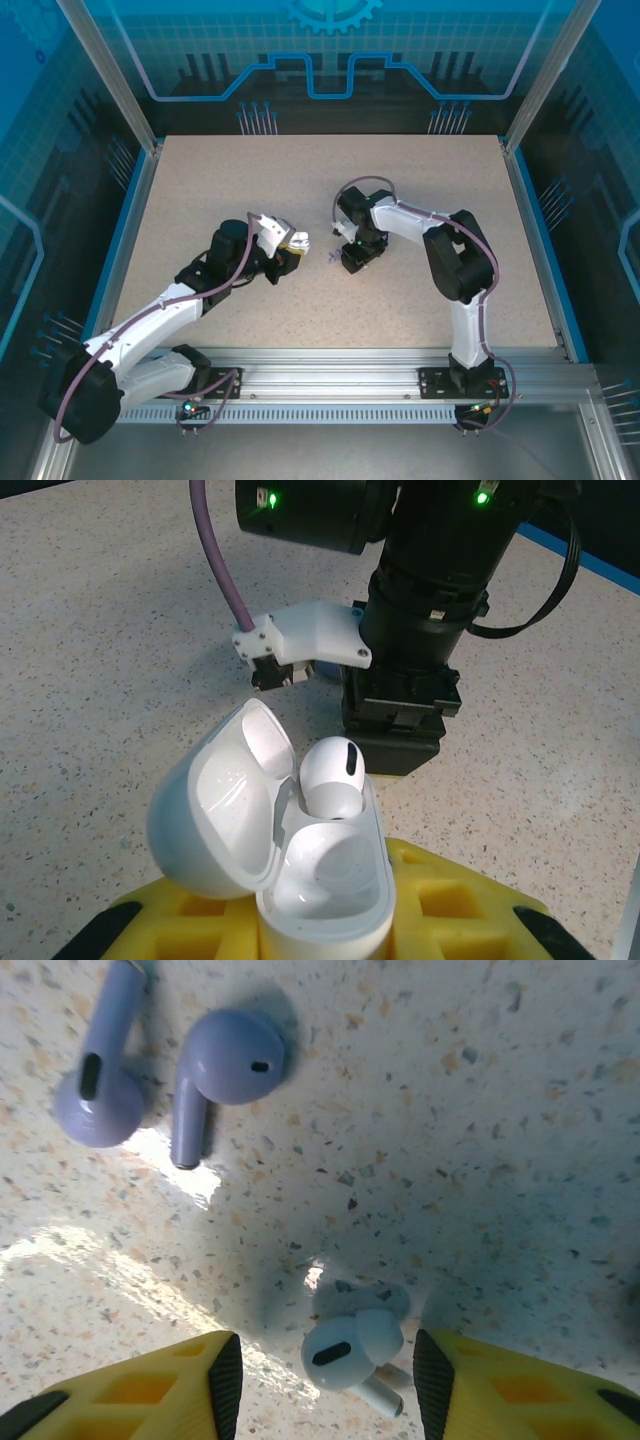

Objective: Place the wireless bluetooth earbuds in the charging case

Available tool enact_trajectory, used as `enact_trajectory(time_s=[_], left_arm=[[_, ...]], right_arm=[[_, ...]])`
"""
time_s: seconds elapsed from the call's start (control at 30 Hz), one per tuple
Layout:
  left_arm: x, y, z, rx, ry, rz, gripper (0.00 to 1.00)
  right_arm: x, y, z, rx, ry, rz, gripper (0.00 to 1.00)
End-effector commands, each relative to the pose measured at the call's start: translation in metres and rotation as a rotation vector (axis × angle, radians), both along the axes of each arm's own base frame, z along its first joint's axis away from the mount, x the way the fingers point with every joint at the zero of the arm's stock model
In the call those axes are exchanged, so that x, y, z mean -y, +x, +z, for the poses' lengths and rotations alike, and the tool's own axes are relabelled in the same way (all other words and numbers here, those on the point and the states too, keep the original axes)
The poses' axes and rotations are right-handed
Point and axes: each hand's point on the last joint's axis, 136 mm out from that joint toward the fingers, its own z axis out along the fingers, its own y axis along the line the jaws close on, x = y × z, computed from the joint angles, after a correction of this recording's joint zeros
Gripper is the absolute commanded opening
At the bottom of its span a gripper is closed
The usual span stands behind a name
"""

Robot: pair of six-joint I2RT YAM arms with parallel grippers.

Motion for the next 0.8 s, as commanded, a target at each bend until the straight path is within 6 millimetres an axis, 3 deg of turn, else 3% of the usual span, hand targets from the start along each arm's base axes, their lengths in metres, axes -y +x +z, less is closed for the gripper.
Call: enact_trajectory(time_s=[0.0, 0.57, 0.77], left_arm=[[0.001, 0.000, 0.016, 0.026, -0.028, -0.012, 0.09], [-0.002, -0.001, 0.018, 0.030, -0.034, -0.006, 0.10], [-0.002, -0.001, 0.018, 0.030, -0.032, -0.006, 0.09]], right_arm=[[0.001, -0.005, -0.009, -0.044, -0.011, -0.005, 0.51], [0.000, 0.003, -0.024, -0.047, -0.017, -0.097, 0.45], [-0.005, -0.002, -0.025, -0.065, 0.005, -0.097, 0.32]])
